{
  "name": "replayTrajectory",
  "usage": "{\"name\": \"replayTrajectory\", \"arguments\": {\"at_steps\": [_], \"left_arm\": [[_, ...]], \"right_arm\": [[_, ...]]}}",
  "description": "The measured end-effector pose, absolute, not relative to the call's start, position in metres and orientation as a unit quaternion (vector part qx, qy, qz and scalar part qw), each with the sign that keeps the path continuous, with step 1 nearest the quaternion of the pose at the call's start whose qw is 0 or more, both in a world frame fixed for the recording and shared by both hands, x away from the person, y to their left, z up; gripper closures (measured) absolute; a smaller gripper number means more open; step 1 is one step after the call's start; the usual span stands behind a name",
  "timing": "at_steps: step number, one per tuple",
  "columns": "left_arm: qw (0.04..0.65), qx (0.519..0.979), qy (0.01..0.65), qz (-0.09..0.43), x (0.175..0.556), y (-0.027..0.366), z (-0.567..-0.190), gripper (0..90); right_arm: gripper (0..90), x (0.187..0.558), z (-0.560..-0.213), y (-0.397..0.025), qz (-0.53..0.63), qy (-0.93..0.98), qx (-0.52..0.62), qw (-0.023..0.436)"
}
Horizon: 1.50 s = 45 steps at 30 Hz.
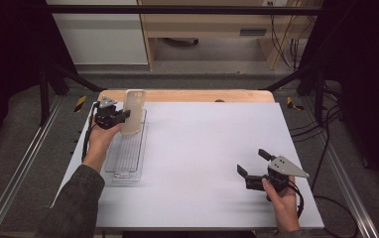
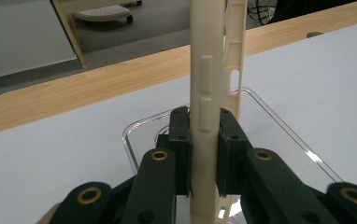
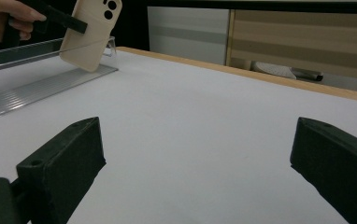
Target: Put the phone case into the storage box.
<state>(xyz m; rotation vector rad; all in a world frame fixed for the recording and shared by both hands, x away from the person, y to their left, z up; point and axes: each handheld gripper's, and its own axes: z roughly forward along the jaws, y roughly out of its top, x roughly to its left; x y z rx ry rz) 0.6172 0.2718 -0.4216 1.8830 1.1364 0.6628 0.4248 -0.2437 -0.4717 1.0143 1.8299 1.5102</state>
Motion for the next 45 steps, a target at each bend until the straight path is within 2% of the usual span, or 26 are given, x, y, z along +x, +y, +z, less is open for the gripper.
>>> {"name": "replayTrajectory", "arguments": {"at_steps": [38, 45], "left_arm": [[0.407, 0.74, 0.46, 0.274, 0.6205, 0.2745, -0.4246, 74.0], [0.395, 0.741, 0.458, 0.291, 0.6202, 0.2739, -0.4242, 70.3]], "right_arm": [[3.0, 0.4252, -0.4724, -0.2433, 0.561, 0.683, 0.379, 0.273], [2.9, 0.4257, -0.4728, -0.2432, 0.561, 0.683, 0.379, 0.274]]}}
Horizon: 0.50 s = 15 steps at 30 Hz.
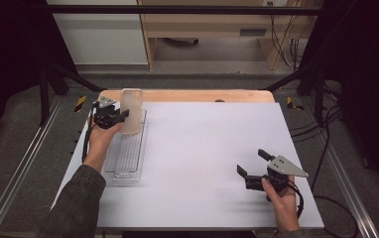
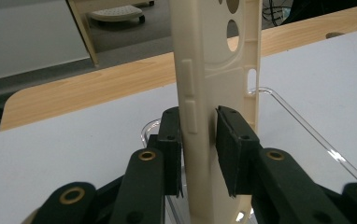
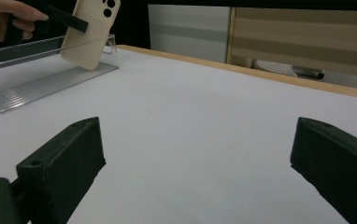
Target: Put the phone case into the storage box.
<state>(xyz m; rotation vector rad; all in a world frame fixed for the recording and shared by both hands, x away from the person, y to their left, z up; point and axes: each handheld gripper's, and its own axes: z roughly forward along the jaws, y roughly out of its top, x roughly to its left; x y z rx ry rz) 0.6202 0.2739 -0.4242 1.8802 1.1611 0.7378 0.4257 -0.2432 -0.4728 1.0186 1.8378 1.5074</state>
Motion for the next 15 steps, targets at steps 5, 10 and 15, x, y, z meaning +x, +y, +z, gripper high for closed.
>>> {"name": "replayTrajectory", "arguments": {"at_steps": [5, 10, 15], "left_arm": [[0.395, 0.738, 0.46, 0.295, 0.6198, 0.2756, -0.4228, 69.0], [0.396, 0.737, 0.461, 0.295, 0.6202, 0.277, -0.4233, 68.8], [0.397, 0.738, 0.46, 0.295, 0.6204, 0.2759, -0.4237, 68.8]], "right_arm": [[3.0, 0.4256, -0.4727, -0.2432, 0.561, 0.683, 0.379, 0.274], [3.0, 0.4255, -0.4727, -0.243, 0.561, 0.683, 0.379, 0.274], [2.9, 0.4255, -0.4728, -0.2427, 0.561, 0.684, 0.378, 0.273]]}}
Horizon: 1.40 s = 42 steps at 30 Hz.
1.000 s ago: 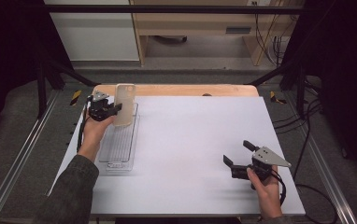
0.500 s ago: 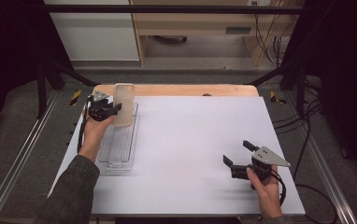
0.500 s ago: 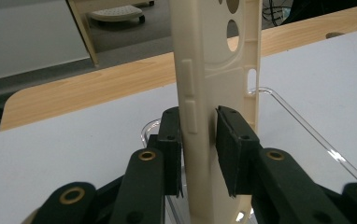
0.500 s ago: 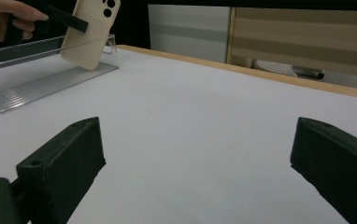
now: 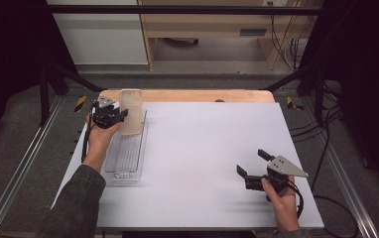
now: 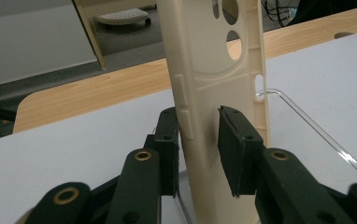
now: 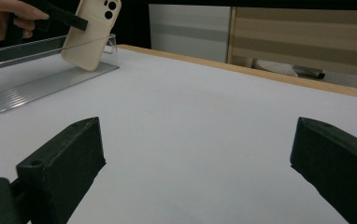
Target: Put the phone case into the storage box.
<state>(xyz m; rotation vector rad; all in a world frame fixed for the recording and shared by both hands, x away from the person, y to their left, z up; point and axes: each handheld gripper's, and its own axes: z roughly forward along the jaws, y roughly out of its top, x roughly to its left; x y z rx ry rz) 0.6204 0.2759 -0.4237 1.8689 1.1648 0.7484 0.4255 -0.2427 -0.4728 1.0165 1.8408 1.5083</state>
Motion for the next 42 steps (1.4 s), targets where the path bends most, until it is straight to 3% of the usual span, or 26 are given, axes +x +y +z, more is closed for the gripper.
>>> {"name": "replayTrajectory", "arguments": {"at_steps": [7, 11, 15, 19, 42], "left_arm": [[0.394, 0.738, 0.46, 0.298, 0.621, 0.275, -0.424, 68.3], [0.393, 0.737, 0.456, 0.307, 0.62, 0.275, -0.423, 61.4], [0.393, 0.723, 0.467, 0.324, 0.62, 0.276, -0.421, 38.2], [0.393, 0.719, 0.467, 0.331, 0.62, 0.277, -0.418, 26.7], [0.416, 0.718, 0.459, 0.317, 0.606, 0.275, -0.405, 8.4]], "right_arm": [[2.9, 0.425, -0.472, -0.243, 0.562, 0.684, 0.378, 0.272], [3.0, 0.425, -0.472, -0.243, 0.563, 0.683, 0.377, 0.272], [3.0, 0.425, -0.472, -0.243, 0.563, 0.683, 0.377, 0.272], [2.9, 0.425, -0.472, -0.243, 0.564, 0.682, 0.377, 0.272], [3.0, 0.424, -0.472, -0.243, 0.565, 0.682, 0.375, 0.274]]}}
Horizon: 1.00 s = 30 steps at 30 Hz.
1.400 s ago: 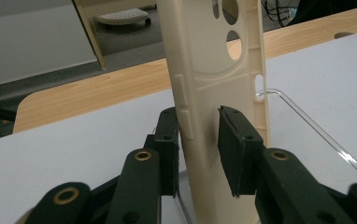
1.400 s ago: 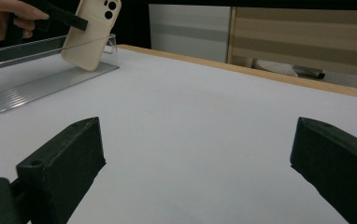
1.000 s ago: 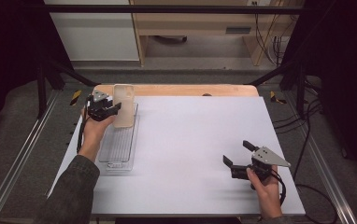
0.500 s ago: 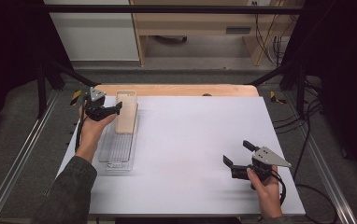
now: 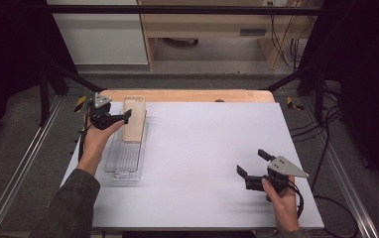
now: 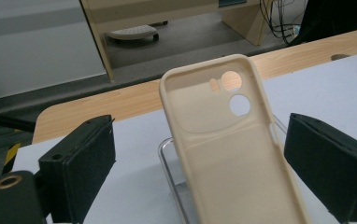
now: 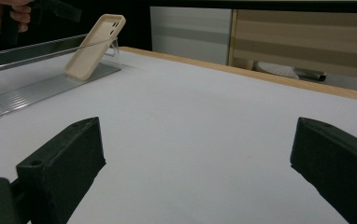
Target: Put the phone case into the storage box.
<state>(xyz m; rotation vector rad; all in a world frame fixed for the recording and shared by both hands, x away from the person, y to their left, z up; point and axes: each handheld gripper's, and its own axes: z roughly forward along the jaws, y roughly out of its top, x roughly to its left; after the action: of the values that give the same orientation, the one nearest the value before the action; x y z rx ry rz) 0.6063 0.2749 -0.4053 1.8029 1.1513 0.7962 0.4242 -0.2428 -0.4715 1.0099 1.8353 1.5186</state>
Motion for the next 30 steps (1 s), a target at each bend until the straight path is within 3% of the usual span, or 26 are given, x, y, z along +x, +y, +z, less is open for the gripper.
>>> {"name": "replayTrajectory", "arguments": {"at_steps": [30], "left_arm": [[0.457, 0.717, 0.44, 0.29, 0.587, 0.268, -0.39, 4.4]], "right_arm": [[2.7, 0.425, -0.473, -0.242, 0.563, 0.682, 0.381, 0.27]]}}
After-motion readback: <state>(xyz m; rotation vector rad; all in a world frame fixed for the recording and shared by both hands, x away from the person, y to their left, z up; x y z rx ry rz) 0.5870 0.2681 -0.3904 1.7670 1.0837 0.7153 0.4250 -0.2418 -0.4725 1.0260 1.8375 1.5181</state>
